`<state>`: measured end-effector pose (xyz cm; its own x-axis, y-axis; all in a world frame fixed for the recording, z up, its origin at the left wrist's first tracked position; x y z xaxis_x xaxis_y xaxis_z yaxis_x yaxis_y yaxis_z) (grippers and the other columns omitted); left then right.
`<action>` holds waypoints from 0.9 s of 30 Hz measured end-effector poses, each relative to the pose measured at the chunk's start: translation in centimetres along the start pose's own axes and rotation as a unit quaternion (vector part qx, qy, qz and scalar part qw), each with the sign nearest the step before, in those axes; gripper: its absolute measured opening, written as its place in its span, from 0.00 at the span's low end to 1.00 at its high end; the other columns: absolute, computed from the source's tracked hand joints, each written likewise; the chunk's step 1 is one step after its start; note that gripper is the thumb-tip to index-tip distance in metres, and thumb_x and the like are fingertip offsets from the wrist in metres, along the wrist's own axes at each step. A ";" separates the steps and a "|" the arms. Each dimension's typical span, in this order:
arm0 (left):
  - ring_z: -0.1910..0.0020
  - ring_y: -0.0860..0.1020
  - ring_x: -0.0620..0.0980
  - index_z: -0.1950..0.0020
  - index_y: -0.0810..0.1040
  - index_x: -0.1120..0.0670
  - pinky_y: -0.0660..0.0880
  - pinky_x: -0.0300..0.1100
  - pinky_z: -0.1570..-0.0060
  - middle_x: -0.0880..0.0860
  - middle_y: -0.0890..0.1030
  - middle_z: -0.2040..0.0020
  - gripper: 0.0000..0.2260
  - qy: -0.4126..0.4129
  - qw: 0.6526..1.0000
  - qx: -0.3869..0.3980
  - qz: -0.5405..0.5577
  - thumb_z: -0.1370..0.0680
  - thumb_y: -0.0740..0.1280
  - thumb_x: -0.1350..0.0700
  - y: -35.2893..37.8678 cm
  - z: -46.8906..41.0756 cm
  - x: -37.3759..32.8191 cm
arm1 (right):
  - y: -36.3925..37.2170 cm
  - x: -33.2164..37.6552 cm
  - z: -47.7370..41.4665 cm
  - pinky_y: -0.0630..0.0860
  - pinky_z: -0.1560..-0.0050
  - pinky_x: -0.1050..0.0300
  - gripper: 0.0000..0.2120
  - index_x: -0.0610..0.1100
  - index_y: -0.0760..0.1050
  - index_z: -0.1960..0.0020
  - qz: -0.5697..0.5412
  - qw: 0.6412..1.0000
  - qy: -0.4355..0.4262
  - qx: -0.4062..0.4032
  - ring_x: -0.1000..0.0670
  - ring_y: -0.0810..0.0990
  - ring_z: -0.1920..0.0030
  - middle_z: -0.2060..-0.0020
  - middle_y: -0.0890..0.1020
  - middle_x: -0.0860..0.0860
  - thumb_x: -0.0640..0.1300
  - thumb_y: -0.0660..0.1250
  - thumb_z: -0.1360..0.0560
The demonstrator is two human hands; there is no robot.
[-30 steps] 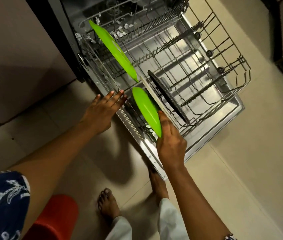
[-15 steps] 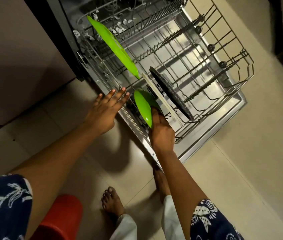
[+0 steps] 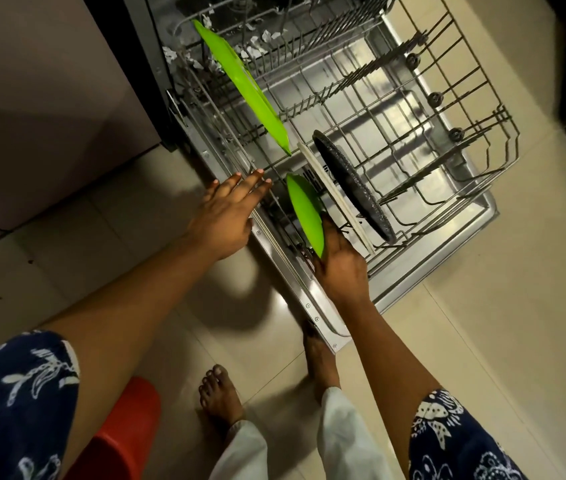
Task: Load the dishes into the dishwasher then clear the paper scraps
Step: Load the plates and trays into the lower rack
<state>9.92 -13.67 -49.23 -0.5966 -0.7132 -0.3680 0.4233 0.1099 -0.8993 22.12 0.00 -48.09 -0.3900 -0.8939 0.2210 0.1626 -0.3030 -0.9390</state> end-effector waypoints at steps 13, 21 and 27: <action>0.23 0.54 0.55 0.25 0.63 0.50 0.46 0.53 0.26 0.51 0.56 0.22 0.28 -0.017 0.998 -0.054 0.019 0.24 0.65 0.60 -0.2 0.0 -0.8 | -5.1 2.8 0.0 0.71 0.80 0.58 0.28 0.39 0.71 0.37 0.074 0.973 -0.073 -0.208 0.48 0.75 0.76 0.63 0.81 0.44 0.30 0.72 0.35; 0.23 0.53 0.54 0.25 0.63 0.51 0.47 0.53 0.26 0.49 0.52 0.21 0.28 -0.021 0.998 -0.049 0.025 0.24 0.63 0.62 0.1 0.2 -0.7 | -0.5 2.2 -1.7 0.78 0.66 0.44 0.30 0.42 0.65 0.28 0.022 0.999 -0.013 -0.047 0.35 0.80 0.63 0.49 0.79 0.37 0.31 0.64 0.30; 0.25 0.60 0.51 0.26 0.65 0.51 0.49 0.52 0.26 0.49 0.63 0.24 0.26 -0.039 0.988 -0.080 0.130 0.23 0.62 0.63 -0.6 -0.5 0.0 | 0.8 -1.2 -0.7 0.78 0.54 0.45 0.34 0.47 0.55 0.24 -0.015 1.000 0.020 -0.008 0.37 0.80 0.53 0.42 0.76 0.38 0.38 0.66 0.26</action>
<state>9.32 -13.41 -48.83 -0.4248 -0.6978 -0.5767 0.4384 0.3988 -0.8054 22.04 1.05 -49.30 -0.4304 -0.8703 0.2393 0.1350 -0.3242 -0.9363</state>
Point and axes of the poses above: each hand's wrist, its own z-axis away from the middle knuckle, its own y-axis out of the palm, x = y × z, the point moved 9 cm from there along -z, towards the middle knuckle
